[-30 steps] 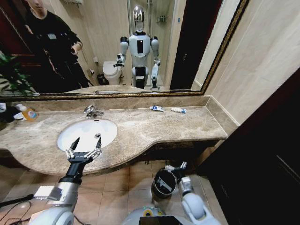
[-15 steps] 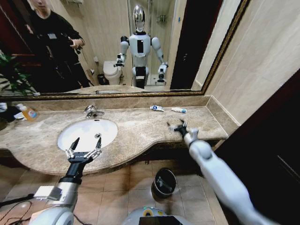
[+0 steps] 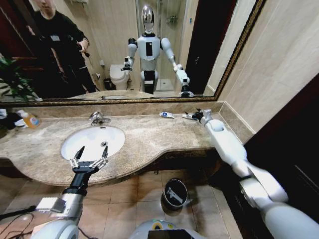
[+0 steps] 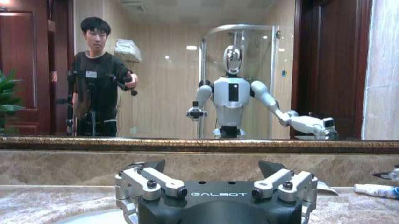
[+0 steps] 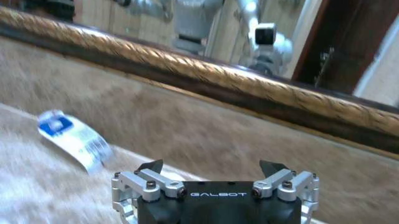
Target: Pick up the trash from the sink and place it in the trash bin.
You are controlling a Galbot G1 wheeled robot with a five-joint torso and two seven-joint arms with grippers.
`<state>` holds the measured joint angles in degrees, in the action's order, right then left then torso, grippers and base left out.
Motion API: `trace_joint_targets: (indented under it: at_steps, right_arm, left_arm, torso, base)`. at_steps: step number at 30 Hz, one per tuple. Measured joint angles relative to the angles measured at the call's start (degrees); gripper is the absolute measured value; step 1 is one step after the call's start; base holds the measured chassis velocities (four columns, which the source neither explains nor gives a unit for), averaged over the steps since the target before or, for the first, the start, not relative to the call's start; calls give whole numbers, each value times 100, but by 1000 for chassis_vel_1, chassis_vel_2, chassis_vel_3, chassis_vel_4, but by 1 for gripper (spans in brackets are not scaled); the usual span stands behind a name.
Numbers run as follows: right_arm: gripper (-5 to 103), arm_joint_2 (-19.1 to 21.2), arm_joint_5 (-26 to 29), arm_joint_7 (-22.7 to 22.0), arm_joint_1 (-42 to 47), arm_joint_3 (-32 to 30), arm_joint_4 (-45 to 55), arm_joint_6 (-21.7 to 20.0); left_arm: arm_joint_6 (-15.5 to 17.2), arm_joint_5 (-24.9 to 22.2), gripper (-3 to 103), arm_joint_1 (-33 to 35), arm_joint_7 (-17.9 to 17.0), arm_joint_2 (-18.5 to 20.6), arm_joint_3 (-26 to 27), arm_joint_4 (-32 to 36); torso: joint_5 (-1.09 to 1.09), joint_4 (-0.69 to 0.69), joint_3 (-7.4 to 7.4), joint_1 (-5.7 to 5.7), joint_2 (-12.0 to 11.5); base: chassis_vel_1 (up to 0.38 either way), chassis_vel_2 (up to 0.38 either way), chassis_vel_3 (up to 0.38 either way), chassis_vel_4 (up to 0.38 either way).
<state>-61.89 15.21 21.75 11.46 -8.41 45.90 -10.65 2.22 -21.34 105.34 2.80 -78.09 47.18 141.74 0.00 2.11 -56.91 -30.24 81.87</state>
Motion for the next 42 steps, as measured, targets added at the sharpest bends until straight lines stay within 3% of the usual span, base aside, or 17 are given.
trace_joint_targets:
  at_steps: [4, 11, 34, 39, 42]
  right_arm:
    - [100, 117, -182, 522, -87, -58, -149, -268]
    - [100, -41, -355, 970, -371, -93, -984, -91]
    - [102, -288, -227, 976, -528, -77, -1486, 83]
    - [98, -198, -199, 1014, -298, -74, -1174, 82]
    - [90, -151, -149, 1015, -150, -74, -978, 83]
  left_arm:
    - [0, 0, 100, -1, 0, 0, -1, 0]
    - [0, 0, 100, 0, 0, 0, 0, 0]
    - [0, 0, 100, 0, 0, 0, 0, 0]
    - [0, 0, 100, 0, 0, 0, 0, 0]
    - [0, 0, 100, -1, 0, 0, 0, 0]
  torso:
    - [1, -4, 1, 2, 1]
    - [0, 0, 0, 1, 1]
    - [-2, 0, 1, 1, 1]
    - [-1, 0, 1, 1, 1]
    - [0, -1, 1, 1, 1]
  base:
    - [0, 0, 0, 0]
    - [0, 0, 0, 0]
    - [0, 0, 0, 0]
    - [0, 0, 0, 0]
    - [0, 0, 0, 0]
